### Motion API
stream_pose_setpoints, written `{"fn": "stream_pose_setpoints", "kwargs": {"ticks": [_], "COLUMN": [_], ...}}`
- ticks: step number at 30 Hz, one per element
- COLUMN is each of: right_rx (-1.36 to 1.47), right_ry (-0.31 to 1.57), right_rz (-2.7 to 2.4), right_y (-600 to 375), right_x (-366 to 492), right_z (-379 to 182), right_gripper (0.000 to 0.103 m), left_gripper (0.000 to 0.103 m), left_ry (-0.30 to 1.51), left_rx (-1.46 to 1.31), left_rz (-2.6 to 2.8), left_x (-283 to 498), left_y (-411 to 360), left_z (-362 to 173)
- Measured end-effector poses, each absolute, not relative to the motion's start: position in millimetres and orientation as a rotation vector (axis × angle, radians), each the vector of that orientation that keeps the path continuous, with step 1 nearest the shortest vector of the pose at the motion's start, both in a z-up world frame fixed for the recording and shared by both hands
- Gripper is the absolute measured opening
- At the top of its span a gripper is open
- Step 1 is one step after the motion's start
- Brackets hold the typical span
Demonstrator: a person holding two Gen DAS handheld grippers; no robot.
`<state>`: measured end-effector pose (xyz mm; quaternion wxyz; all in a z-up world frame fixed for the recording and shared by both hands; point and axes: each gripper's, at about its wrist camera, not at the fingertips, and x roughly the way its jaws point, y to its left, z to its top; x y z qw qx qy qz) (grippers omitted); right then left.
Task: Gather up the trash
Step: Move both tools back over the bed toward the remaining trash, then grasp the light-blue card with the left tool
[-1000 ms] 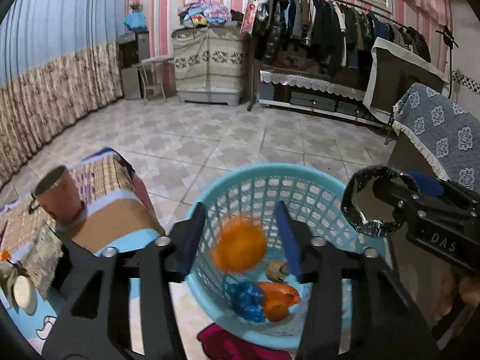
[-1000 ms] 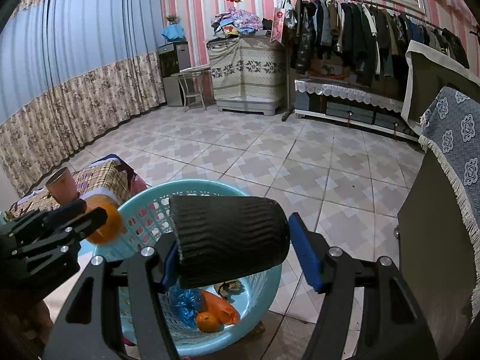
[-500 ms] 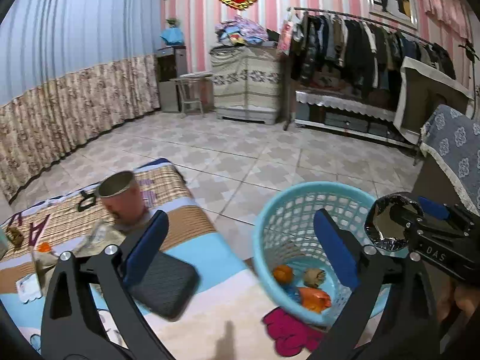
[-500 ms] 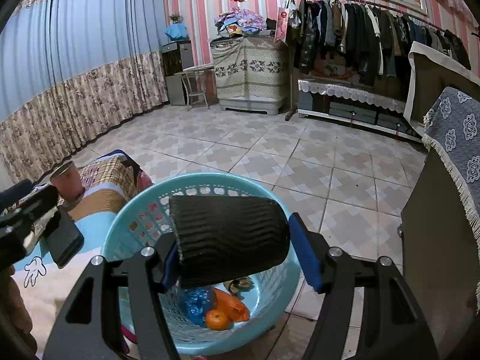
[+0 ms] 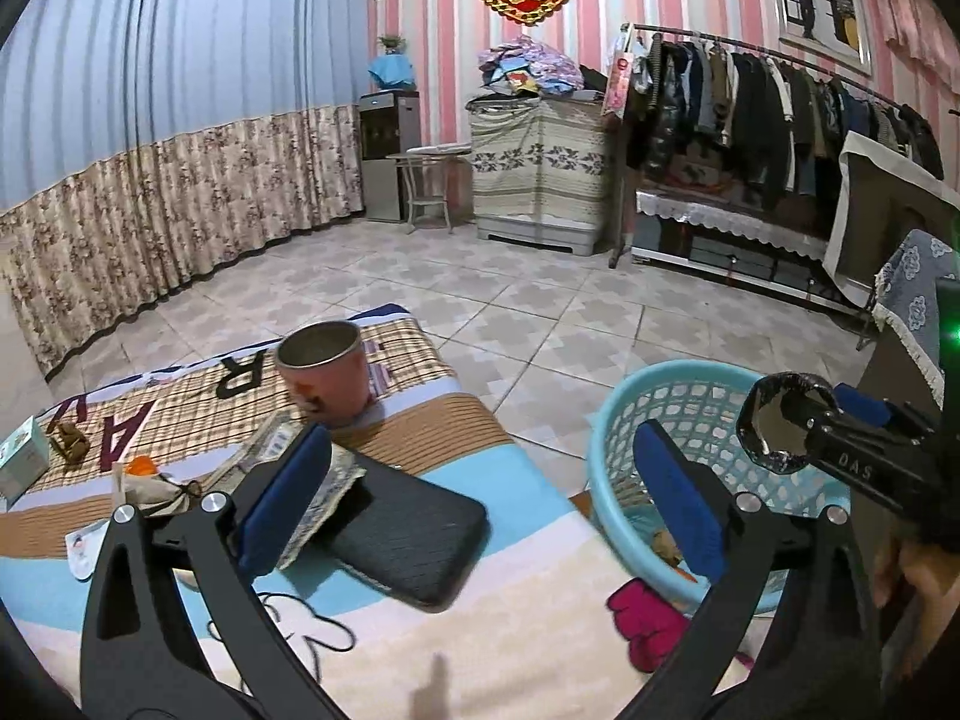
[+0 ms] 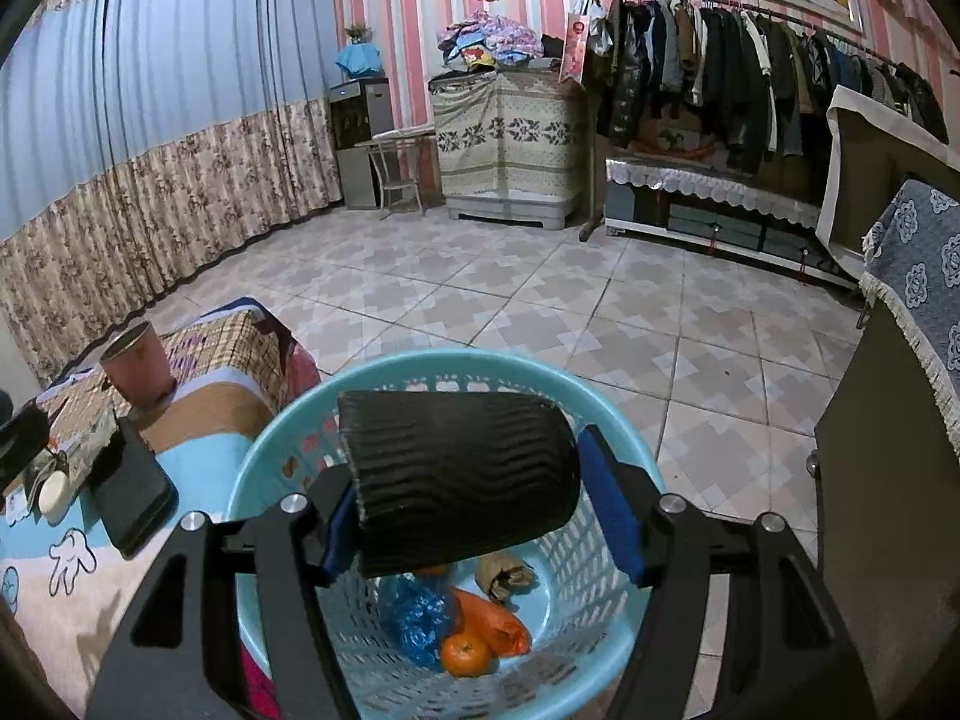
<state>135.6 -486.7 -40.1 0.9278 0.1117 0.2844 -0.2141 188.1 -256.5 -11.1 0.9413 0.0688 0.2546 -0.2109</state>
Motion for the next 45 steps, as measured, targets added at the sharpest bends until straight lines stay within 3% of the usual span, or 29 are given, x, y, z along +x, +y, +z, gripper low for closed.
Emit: {"fn": "stream_pose_setpoints", "kwargs": {"ticks": [2,13,24,34,42,45], "right_rx": [0.228,0.184,0.13,0.061,0.018,0.017], "right_ry": [0.57,0.58,0.588,0.63,0.654,0.667], "right_rz": [-0.448,-0.427,-0.259,-0.151,-0.12,-0.115], "right_y": [-485,-449,-360,-295,-275,-272], "right_x": [135,133,162,188,203,208], "right_z": [-39,-38,-41,-51,-56,-58], "right_gripper": [0.084,0.094,0.094,0.094,0.094,0.094], "left_gripper": [0.097,0.097,0.097,0.096,0.071,0.052], "left_ry": [0.522,0.529,0.605,0.696,0.772,0.789], "left_rx": [0.128,0.085,0.015,0.01,0.039,0.047], "left_rz": [-0.419,-0.314,-0.128,-0.054,-0.069,-0.09], "left_x": [188,189,213,255,295,305], "left_y": [-247,-180,-70,-26,-31,-31], "left_z": [-10,-8,-23,-60,-86,-90]}}
